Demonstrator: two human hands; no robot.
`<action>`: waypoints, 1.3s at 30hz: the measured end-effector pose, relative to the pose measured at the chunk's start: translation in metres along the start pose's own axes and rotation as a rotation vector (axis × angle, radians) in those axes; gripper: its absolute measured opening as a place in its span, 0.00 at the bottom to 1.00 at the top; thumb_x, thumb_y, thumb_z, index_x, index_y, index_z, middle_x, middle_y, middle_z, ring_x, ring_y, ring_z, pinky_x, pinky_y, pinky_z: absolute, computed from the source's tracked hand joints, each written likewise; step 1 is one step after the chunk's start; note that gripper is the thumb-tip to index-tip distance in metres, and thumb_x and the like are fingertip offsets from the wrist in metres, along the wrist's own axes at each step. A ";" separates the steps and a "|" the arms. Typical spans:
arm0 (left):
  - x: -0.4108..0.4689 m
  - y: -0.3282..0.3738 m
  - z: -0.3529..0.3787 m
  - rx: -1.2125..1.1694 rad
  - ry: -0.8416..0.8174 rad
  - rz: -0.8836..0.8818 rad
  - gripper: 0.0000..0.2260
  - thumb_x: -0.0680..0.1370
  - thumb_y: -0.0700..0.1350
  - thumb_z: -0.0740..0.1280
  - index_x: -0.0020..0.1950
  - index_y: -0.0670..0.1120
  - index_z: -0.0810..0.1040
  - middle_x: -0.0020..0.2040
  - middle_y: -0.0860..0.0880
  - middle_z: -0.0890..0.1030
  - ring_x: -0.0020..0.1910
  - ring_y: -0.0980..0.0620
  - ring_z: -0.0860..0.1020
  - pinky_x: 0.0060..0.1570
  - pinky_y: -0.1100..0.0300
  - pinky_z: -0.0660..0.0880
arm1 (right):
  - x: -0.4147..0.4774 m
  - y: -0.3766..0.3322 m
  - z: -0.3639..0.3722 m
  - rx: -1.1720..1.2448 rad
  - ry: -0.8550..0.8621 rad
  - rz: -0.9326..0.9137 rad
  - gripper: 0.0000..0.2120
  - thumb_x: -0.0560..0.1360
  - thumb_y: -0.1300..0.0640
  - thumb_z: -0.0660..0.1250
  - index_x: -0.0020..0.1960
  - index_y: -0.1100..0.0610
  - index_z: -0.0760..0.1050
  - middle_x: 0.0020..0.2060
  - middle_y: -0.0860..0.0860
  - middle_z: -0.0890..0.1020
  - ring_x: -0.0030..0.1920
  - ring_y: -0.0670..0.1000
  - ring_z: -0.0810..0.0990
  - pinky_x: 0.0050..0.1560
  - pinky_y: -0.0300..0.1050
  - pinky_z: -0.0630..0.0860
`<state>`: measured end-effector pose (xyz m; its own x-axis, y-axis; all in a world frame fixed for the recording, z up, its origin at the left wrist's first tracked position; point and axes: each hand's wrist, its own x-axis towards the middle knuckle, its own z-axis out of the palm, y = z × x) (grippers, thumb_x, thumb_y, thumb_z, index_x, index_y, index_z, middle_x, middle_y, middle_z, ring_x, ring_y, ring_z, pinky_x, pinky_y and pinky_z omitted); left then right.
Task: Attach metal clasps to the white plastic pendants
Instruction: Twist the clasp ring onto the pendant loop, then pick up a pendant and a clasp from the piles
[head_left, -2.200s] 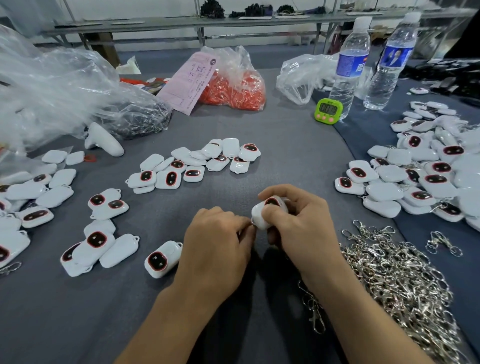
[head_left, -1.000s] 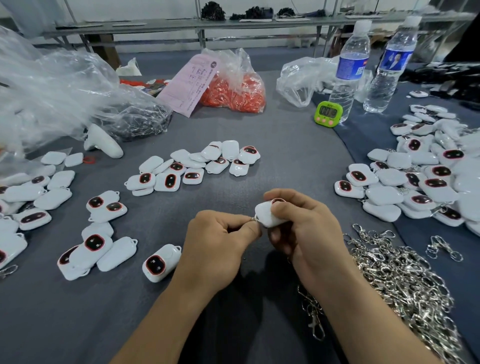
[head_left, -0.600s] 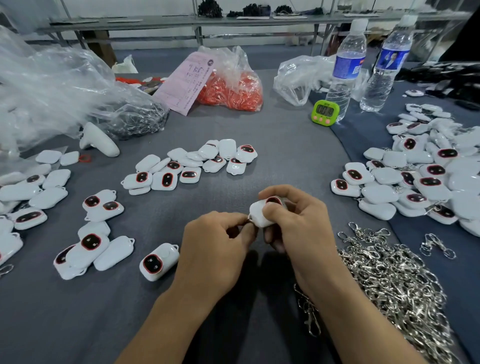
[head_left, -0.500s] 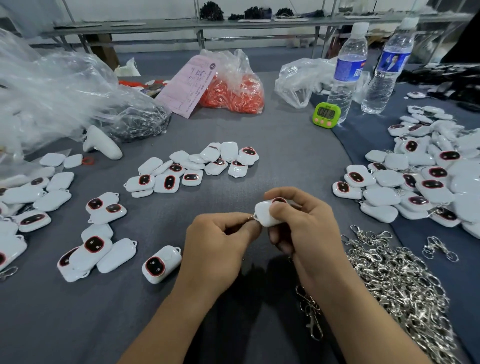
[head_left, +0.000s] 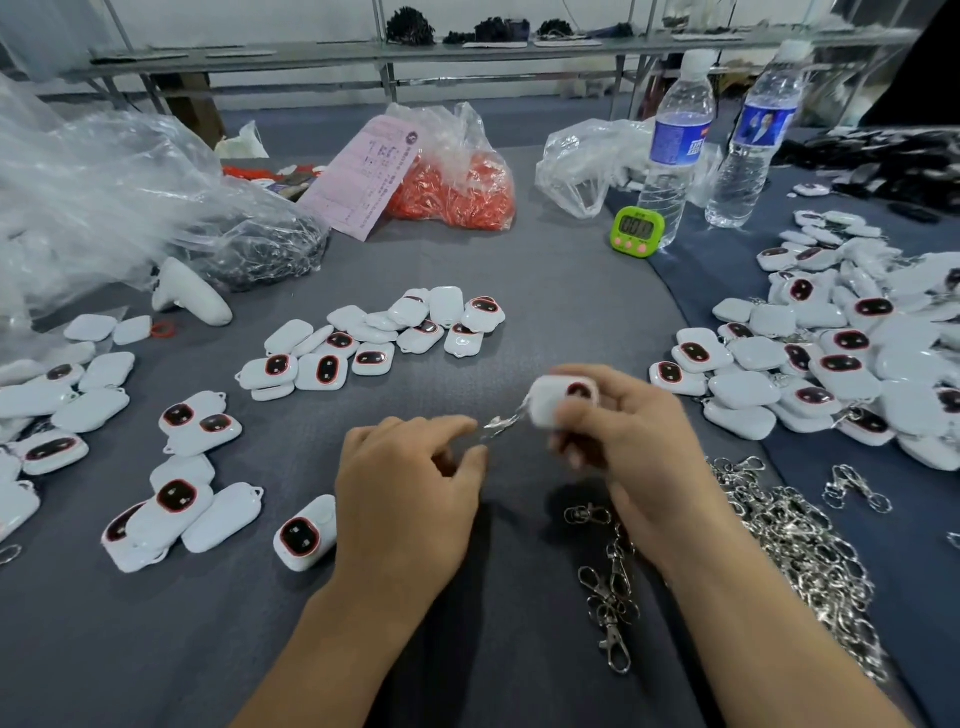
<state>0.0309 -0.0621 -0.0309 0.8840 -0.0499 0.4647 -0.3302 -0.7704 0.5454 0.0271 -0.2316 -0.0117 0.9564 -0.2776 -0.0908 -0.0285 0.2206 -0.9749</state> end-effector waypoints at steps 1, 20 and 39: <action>-0.001 0.000 0.000 -0.011 0.010 -0.011 0.10 0.71 0.48 0.78 0.52 0.54 0.87 0.30 0.63 0.70 0.43 0.73 0.69 0.50 0.59 0.64 | 0.002 -0.005 -0.005 0.212 0.042 -0.006 0.10 0.76 0.72 0.67 0.51 0.61 0.82 0.39 0.56 0.86 0.31 0.49 0.80 0.30 0.36 0.75; 0.012 -0.050 -0.060 0.428 -0.325 -0.226 0.15 0.71 0.59 0.64 0.58 0.62 0.76 0.45 0.59 0.79 0.45 0.54 0.77 0.42 0.55 0.71 | 0.001 0.000 -0.015 -0.176 -0.105 -0.084 0.09 0.69 0.65 0.75 0.38 0.52 0.86 0.28 0.50 0.81 0.28 0.45 0.74 0.32 0.37 0.69; 0.004 -0.031 -0.029 -0.755 -0.371 -0.524 0.15 0.75 0.37 0.74 0.60 0.47 0.83 0.44 0.48 0.86 0.29 0.51 0.79 0.30 0.60 0.78 | -0.009 -0.015 -0.024 -1.158 -0.417 -0.127 0.11 0.67 0.62 0.76 0.38 0.45 0.86 0.30 0.40 0.83 0.29 0.37 0.78 0.34 0.27 0.70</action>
<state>0.0349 -0.0198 -0.0253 0.9835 -0.1141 -0.1402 0.1223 -0.1511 0.9809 0.0115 -0.2549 -0.0011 0.9846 0.1291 -0.1176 0.0338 -0.8017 -0.5967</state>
